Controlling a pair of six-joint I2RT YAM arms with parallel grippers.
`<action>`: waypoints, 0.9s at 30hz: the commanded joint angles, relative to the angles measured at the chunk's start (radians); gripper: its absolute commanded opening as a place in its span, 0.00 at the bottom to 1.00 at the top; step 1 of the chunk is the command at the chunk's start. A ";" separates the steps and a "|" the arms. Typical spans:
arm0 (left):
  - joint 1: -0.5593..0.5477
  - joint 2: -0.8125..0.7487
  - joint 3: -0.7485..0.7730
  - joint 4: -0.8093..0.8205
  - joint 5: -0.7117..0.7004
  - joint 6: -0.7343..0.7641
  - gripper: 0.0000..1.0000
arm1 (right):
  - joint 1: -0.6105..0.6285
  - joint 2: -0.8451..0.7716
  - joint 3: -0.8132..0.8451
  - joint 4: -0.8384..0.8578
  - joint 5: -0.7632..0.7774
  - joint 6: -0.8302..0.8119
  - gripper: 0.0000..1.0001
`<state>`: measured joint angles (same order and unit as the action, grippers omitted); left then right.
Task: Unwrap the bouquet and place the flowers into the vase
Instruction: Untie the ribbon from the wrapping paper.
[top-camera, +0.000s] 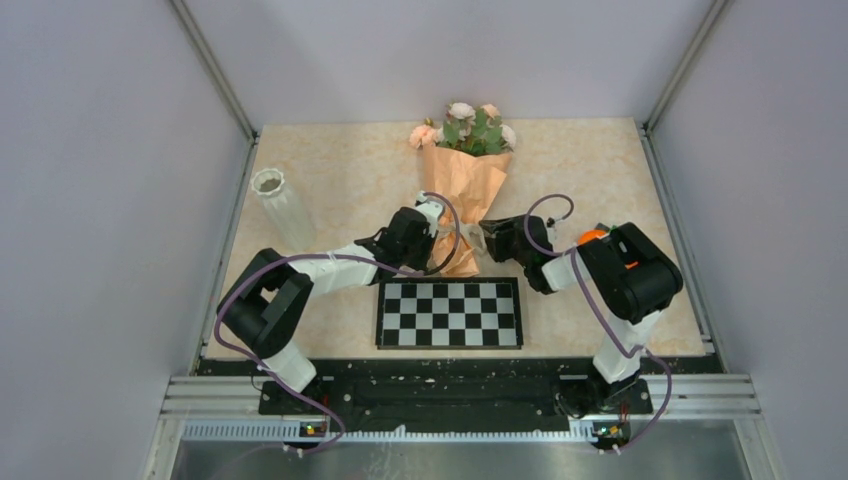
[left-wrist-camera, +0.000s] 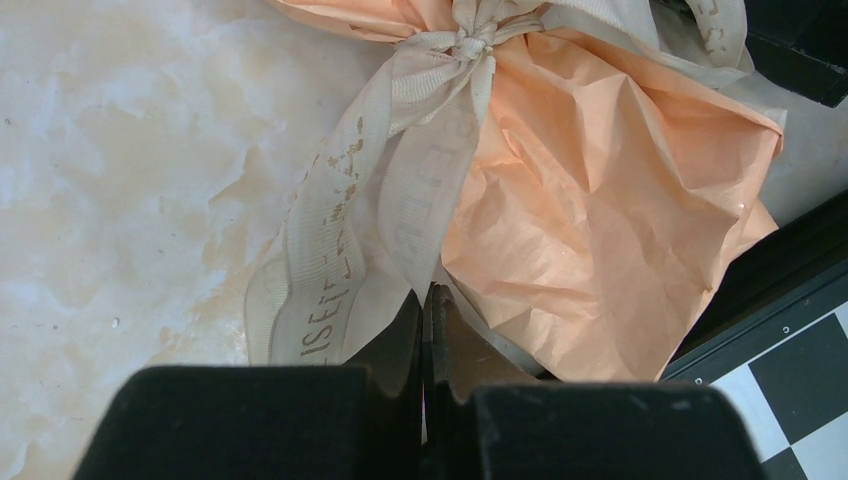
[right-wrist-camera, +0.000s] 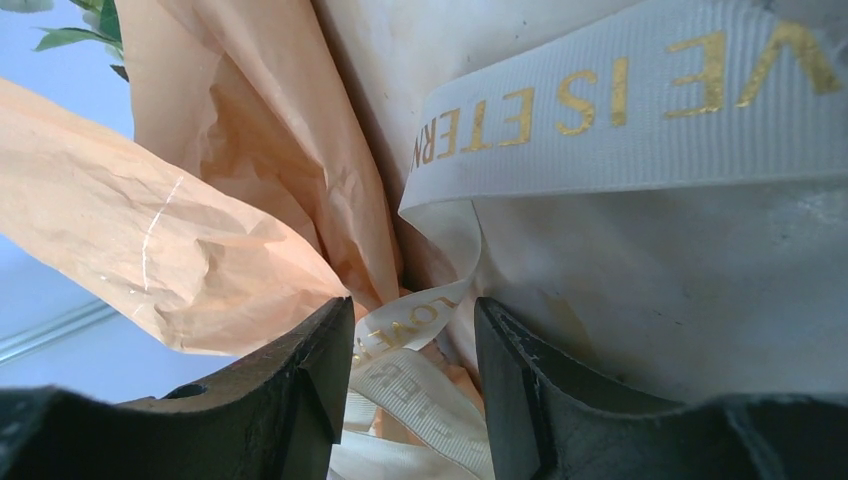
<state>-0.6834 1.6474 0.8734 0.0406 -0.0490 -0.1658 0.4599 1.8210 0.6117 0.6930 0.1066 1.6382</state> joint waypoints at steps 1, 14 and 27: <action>-0.001 -0.023 0.015 0.022 0.006 0.011 0.00 | 0.002 0.035 0.018 -0.053 -0.004 0.038 0.50; -0.001 -0.046 0.007 0.012 -0.005 0.005 0.00 | 0.002 0.071 0.033 -0.026 0.048 0.040 0.31; -0.001 -0.082 -0.006 -0.004 -0.044 -0.007 0.00 | 0.002 -0.021 0.066 -0.086 0.128 -0.114 0.00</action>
<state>-0.6834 1.6196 0.8734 0.0303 -0.0624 -0.1654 0.4610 1.8637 0.6399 0.6659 0.1715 1.6054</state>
